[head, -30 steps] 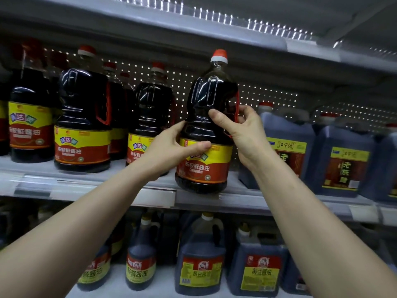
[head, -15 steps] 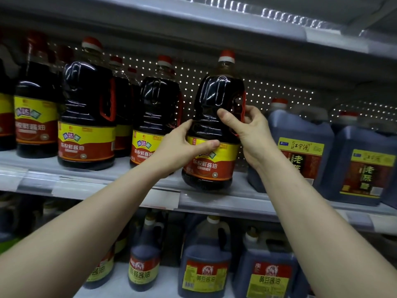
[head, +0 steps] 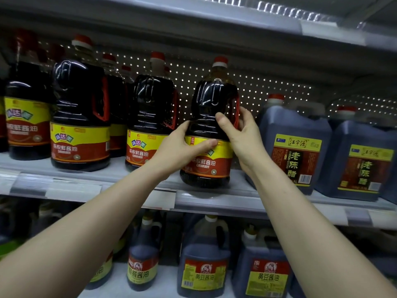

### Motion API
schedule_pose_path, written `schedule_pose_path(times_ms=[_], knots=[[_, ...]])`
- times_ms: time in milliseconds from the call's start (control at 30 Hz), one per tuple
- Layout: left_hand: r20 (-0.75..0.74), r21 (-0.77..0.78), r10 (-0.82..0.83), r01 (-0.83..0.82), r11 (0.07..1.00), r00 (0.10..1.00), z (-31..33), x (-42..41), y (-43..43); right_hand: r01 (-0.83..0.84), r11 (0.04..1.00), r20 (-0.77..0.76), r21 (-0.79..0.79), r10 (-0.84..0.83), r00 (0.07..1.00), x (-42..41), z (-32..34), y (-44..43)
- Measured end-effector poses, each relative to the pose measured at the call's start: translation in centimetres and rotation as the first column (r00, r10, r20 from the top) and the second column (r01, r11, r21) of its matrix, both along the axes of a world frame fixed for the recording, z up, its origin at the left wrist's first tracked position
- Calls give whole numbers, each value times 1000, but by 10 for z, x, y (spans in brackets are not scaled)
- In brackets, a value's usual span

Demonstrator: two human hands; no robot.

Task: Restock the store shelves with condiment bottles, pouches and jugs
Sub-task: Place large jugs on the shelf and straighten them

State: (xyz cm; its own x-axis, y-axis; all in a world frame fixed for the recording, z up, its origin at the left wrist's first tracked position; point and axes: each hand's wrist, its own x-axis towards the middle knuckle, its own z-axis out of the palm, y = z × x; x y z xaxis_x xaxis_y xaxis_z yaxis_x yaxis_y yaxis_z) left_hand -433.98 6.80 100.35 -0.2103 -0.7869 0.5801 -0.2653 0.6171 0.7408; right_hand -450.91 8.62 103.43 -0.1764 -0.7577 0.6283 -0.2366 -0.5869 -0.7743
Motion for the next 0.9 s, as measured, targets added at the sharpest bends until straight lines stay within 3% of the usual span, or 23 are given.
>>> schedule_pose_path(times_ms=[300,567,900], knots=[[74,75,-157,152,986,985,3,14,-5,28,999,-239,31,-20,971,-10,-27,22],[40,49,-143,141,989,989,-1,4,-12,-40,996,-187,75,53,981,-17,-24,11],[143,-50,-2,9,999,990,-10,-2,-19,-99,994,-158,53,107,982,-23,-36,-1]])
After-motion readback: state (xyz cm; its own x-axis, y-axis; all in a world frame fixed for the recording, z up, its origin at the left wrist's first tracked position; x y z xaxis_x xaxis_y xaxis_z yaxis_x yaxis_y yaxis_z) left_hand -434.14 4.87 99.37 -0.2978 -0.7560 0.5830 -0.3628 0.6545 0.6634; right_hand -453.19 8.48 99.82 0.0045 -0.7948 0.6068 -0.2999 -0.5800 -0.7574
